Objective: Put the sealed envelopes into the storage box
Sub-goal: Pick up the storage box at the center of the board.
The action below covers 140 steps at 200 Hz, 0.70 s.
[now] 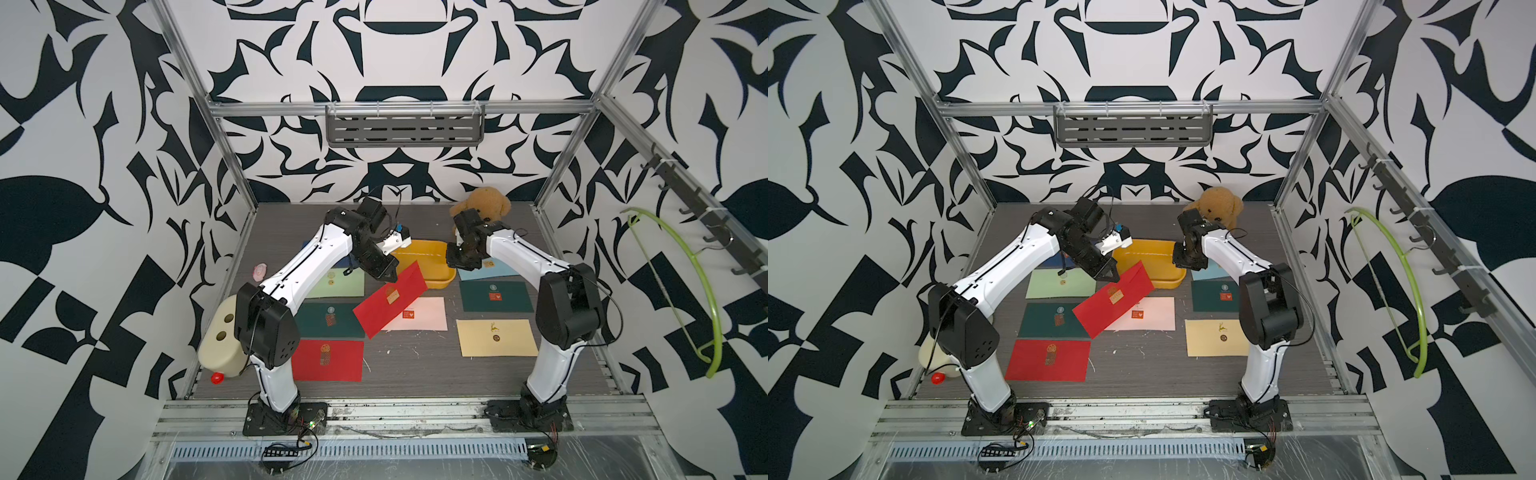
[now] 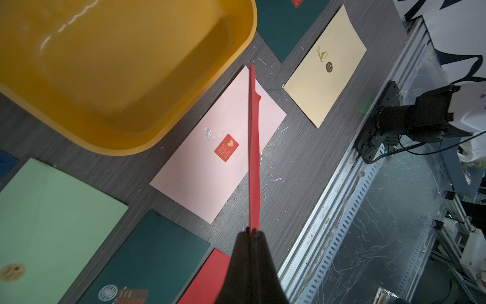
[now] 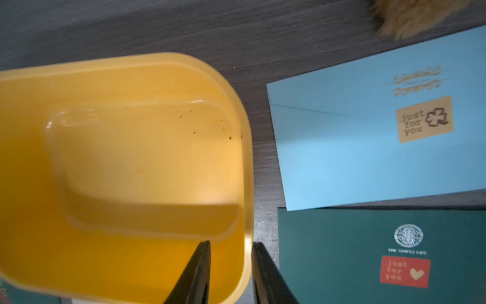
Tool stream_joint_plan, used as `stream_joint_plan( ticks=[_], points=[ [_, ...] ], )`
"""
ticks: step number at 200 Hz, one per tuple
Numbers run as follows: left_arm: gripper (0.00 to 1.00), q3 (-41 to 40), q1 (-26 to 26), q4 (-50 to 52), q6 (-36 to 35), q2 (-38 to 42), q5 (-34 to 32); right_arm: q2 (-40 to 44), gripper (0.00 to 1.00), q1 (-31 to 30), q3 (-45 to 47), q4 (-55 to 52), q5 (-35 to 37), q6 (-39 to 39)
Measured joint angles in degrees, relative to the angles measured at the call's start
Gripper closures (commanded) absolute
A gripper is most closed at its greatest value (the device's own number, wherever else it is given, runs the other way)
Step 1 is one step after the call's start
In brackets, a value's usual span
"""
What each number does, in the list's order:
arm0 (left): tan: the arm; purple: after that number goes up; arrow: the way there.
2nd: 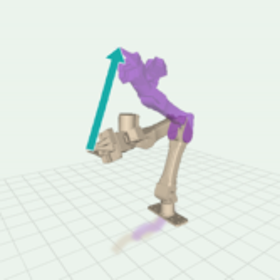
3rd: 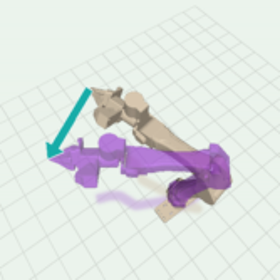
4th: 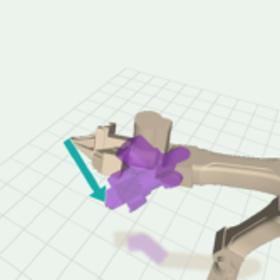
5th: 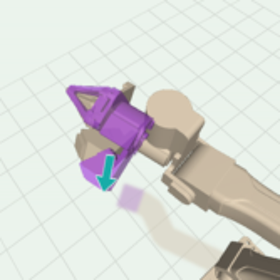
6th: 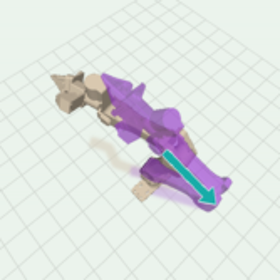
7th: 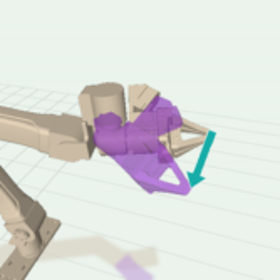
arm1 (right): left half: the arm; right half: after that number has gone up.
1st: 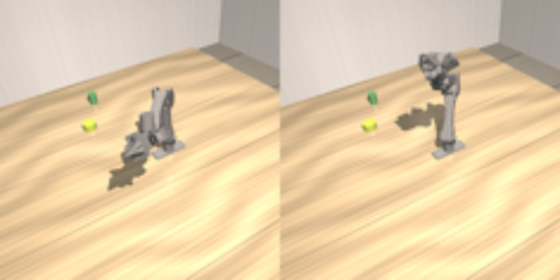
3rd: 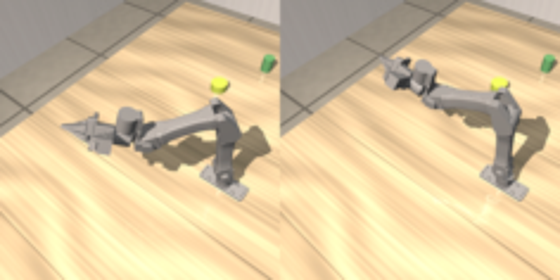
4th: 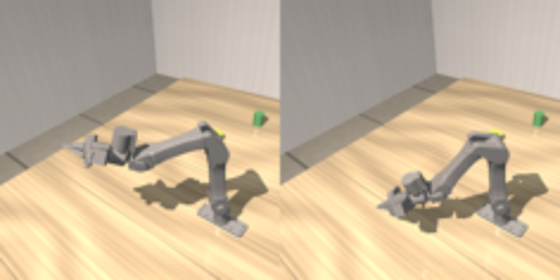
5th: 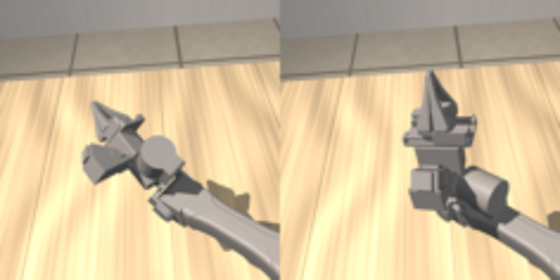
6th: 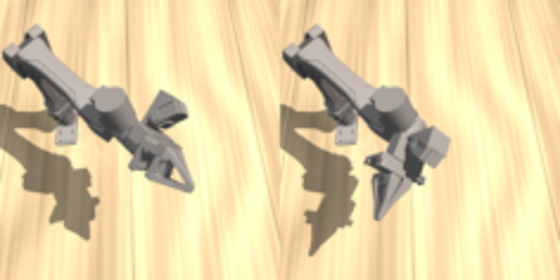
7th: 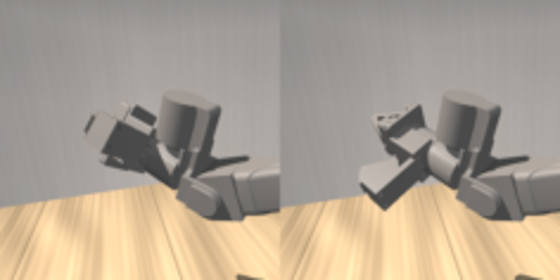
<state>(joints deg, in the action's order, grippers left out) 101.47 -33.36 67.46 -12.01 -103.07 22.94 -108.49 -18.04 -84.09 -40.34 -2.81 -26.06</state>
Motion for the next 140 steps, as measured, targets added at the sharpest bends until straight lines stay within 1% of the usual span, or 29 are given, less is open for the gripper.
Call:
stream_joint_plan(
  ticks=[15, 25, 47, 55, 64, 95, 140],
  points=[
    [1.00, 1.1, 0.1, 0.7, 0.0, 0.0, -0.8, -1.6, 0.68, 0.2, 0.0, -0.1, 0.0, 0.4],
    [1.00, 1.9, 0.3, 1.0, 0.0, 0.1, -1.2, -2.6, 0.71, 0.3, 0.0, -0.1, -0.2, 0.7],
    [1.00, 4.0, 1.1, 1.4, -0.3, 0.2, -1.8, -3.7, 0.90, 0.3, 0.0, 0.0, -0.5, 0.7],
    [1.00, 5.1, 1.4, 1.5, -0.5, 0.2, -2.2, -3.8, 0.94, 0.3, -0.1, 0.0, -0.7, 0.6],
    [1.00, 6.4, 1.6, 1.6, -1.0, 0.2, -2.6, -3.8, 0.97, 0.3, -0.2, 0.3, -1.1, 1.2],
    [1.00, 15.3, 2.0, 3.4, -4.0, -2.2, -4.2, -3.8, 1.00, 0.4, -0.2, 0.7, -1.5, 0.8],
    [1.00, 31.0, 2.0, 5.6, -9.1, -11.3, -5.7, -2.9, 1.00, 0.1, -0.2, 1.8, -2.1, 1.8]
  ],
)
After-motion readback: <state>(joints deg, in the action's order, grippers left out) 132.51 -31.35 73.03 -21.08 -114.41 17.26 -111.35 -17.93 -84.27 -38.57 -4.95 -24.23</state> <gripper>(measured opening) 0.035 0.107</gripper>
